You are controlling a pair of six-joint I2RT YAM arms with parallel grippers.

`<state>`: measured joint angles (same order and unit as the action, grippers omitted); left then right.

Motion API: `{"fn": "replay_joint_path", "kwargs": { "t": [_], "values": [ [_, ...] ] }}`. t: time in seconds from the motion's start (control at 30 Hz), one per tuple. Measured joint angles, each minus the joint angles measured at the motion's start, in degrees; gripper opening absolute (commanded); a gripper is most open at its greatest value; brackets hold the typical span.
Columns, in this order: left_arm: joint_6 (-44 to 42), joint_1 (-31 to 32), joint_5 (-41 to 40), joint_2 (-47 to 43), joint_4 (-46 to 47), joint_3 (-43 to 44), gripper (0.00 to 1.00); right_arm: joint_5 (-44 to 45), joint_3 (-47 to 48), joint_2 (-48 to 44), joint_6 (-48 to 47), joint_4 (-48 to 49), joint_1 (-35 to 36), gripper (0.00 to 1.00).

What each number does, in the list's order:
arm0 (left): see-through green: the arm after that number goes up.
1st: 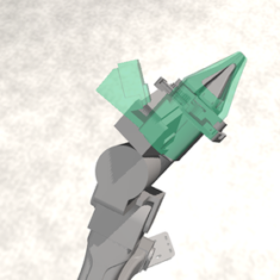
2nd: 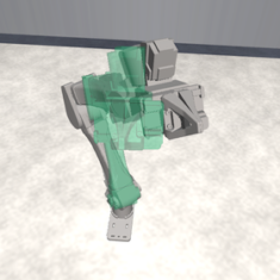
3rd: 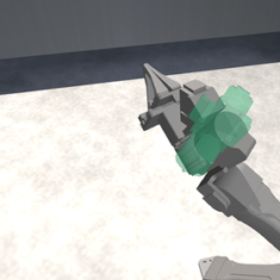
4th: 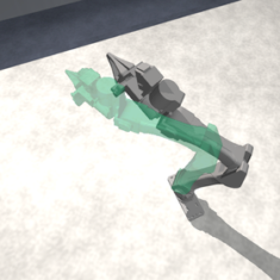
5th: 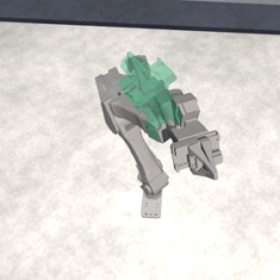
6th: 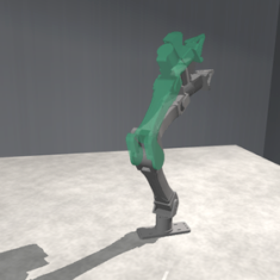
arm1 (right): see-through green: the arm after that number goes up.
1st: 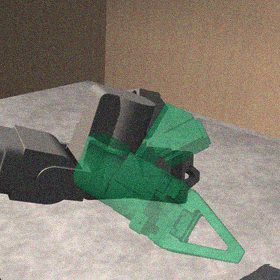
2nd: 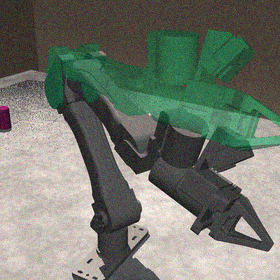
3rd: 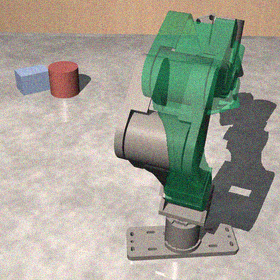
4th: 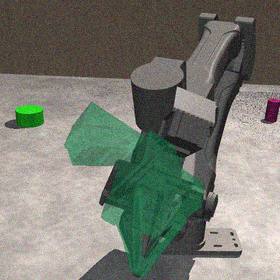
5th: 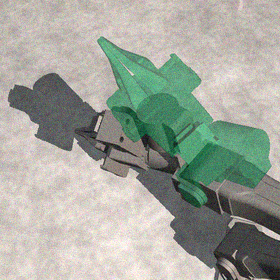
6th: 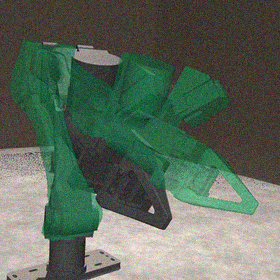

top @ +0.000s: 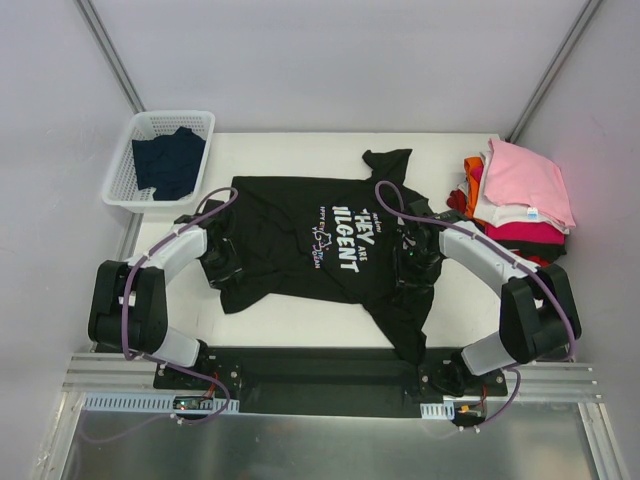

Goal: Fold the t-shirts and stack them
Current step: Flatten out the tshirt

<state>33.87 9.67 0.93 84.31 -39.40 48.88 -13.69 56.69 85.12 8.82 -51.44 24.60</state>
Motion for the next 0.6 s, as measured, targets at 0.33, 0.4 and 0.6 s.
{"fn": "replay_joint_path", "kwargs": {
  "t": [0.33,0.4,0.6],
  "values": [
    [-0.04,0.0,0.15,-0.98,0.13,-1.57,0.21,0.44,0.0,1.92,0.13,0.0,0.83,0.33],
    [-0.04,0.0,0.17,-1.77,0.02,-1.6,0.21,0.59,0.0,1.97,0.13,0.02,1.01,0.33],
    [-0.02,0.0,0.55,-4.22,-1.68,-1.29,0.21,0.85,0.0,2.25,0.13,0.07,1.22,0.33]
  ]
}}
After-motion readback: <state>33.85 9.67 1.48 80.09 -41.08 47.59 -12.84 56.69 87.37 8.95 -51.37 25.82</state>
